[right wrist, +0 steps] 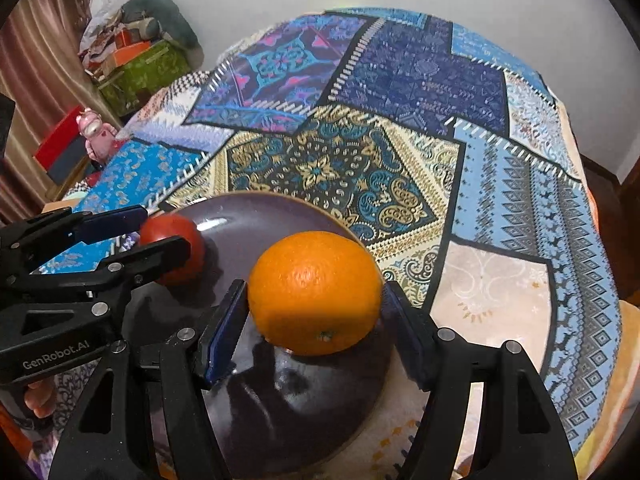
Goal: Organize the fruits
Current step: 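Lower both fruits onto the plate and open both tools, then grasp the other large orange with the left tool while the right tool grasps a tomato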
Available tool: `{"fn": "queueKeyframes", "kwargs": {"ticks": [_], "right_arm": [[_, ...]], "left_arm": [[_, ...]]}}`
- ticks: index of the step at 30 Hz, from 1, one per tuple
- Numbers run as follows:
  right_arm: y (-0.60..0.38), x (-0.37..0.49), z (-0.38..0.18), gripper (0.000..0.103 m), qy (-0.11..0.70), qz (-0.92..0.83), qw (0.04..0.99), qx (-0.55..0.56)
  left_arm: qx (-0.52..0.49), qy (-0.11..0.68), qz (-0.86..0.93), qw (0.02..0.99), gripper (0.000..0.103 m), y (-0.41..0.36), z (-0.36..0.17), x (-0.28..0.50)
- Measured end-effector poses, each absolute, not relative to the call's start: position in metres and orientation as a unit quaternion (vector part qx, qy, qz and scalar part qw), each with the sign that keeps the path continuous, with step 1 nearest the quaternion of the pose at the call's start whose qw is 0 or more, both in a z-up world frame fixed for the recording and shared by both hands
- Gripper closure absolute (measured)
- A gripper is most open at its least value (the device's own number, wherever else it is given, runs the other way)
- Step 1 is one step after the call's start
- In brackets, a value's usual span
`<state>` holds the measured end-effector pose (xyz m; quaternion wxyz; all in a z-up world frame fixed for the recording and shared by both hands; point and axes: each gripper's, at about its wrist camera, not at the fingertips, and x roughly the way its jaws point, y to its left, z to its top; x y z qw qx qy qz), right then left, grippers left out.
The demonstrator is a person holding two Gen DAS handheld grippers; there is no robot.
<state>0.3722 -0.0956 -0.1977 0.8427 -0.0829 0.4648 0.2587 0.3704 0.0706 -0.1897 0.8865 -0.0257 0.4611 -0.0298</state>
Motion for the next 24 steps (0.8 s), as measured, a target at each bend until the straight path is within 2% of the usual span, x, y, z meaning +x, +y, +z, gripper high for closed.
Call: {"fn": "queueKeyframes", "kwargs": {"ticks": [15,21,24], "right_arm": [[-0.145,0.307,-0.129,0.038,0.382,0.247,0.886,-0.084],[-0.172,0.276,-0.120,0.037,0.367,0.238,0.897,-0.071],[-0.186,0.264,-0.121,0.036,0.365,0.231,0.899,-0.068]], "left_arm": [[0.011,0.393,-0.041,0.918,0.033,0.045,-0.111,0.293],[0.004,0.389,-0.046,0.920,0.024,0.033,-0.106,0.256],[-0.002,0.399,-0.052,0.916,0.022,0.024,-0.113,0.243]]}}
